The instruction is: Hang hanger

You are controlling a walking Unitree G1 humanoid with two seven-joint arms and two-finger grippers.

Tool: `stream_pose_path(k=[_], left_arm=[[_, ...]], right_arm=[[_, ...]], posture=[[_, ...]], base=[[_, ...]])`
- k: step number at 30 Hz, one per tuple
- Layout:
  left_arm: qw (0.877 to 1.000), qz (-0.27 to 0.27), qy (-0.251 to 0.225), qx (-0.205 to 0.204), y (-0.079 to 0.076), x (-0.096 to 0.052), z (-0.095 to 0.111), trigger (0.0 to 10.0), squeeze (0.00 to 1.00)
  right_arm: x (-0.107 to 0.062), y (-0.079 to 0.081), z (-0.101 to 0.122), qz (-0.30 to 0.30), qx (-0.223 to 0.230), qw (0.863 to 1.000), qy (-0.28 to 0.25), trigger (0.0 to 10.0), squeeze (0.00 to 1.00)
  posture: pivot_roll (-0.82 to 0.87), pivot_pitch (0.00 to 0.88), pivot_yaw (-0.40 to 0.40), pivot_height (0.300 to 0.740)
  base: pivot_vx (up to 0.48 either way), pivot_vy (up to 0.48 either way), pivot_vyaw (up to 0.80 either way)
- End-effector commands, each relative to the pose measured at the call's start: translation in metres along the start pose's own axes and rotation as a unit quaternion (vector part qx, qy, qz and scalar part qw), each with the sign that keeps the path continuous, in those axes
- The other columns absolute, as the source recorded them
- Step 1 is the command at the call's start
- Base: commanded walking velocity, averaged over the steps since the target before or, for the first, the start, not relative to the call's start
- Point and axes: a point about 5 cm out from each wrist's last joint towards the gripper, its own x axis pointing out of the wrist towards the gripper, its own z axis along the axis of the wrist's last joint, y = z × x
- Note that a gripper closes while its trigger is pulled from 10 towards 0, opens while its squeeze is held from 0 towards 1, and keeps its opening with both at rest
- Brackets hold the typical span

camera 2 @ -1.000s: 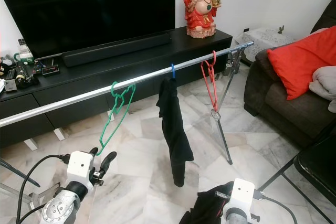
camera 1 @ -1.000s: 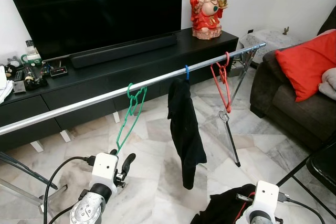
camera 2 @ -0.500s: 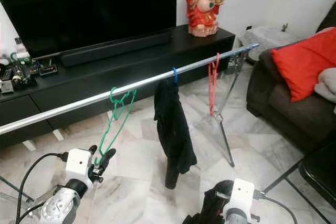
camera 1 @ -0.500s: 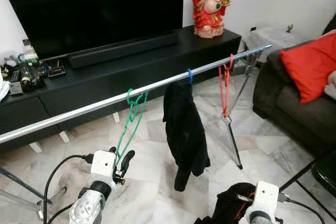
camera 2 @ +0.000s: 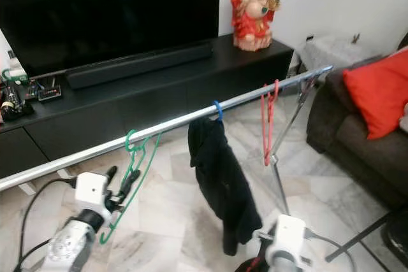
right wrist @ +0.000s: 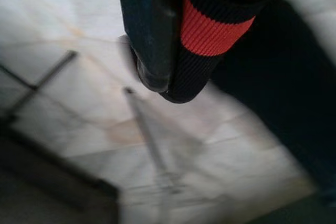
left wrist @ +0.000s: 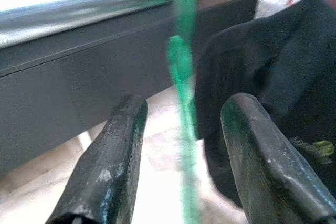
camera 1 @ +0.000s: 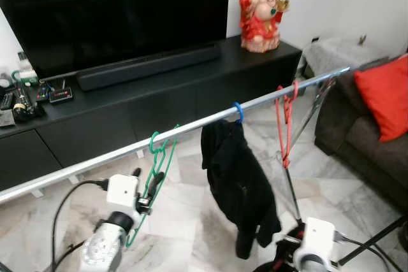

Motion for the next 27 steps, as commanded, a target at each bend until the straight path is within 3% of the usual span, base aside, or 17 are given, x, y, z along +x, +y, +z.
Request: stream_pose_path(k=[1, 6, 10, 17, 25, 26, 27], left_arm=[[1.0, -0.029, -0.009, -0.001, -0.008, 0.002, 0.007, 10.0, 0.0], [0.997, -0.07, -0.01, 0.011, -0.016, 0.003, 0.013, 10.0, 0.0], [0.998, -0.063, -0.013, 0.015, -0.015, 0.006, 0.018, 10.0, 0.0], [0.996, -0.047, 0.034, 0.061, -0.003, 0.015, 0.02, 10.0, 0.0], [0.994, -0.043, 0.055, 0.084, 0.002, 0.027, 0.023, 10.0, 0.0], [0.994, -0.049, 0.059, 0.078, 0.001, 0.029, 0.023, 10.0, 0.07], [0.994, -0.052, 0.063, 0.076, 0.0, 0.03, 0.022, 10.0, 0.24]], right_arm=[[0.0, -0.009, -0.001, -0.009, -0.009, 1.0, -0.004, 10.0, 0.0], [0.0, -0.008, -0.001, -0.006, -0.014, 1.0, -0.003, 10.0, 0.0], [0.0, -0.008, -0.002, -0.005, -0.017, 1.0, -0.003, 10.0, 0.0], [-0.001, -0.007, -0.003, -0.002, -0.022, 1.0, 0.001, 10.0, 0.0], [-0.001, -0.006, -0.004, 0.0, -0.024, 1.0, 0.004, 10.0, 0.0], [-0.001, -0.005, -0.004, 0.0, -0.024, 1.0, 0.004, 10.0, 0.0], [-0.001, -0.005, -0.004, 0.0, -0.025, 1.0, 0.004, 10.0, 0.0]], posture=[[0.07, 0.028, 0.056, 0.74], [0.07, 0.028, 0.056, 0.74], [0.07, 0.028, 0.055, 0.74], [0.07, 0.028, 0.059, 0.74], [0.07, 0.026, 0.061, 0.74], [0.07, 0.025, 0.062, 0.74], [0.07, 0.025, 0.062, 0.74]], base=[[0.0, 0.0, 0.0], [0.0, 0.0, 0.0], [0.0, 0.0, 0.0], [0.0, 0.0, 0.0], [0.0, 0.0, 0.0], [0.0, 0.0, 0.0], [0.0, 0.0, 0.0]])
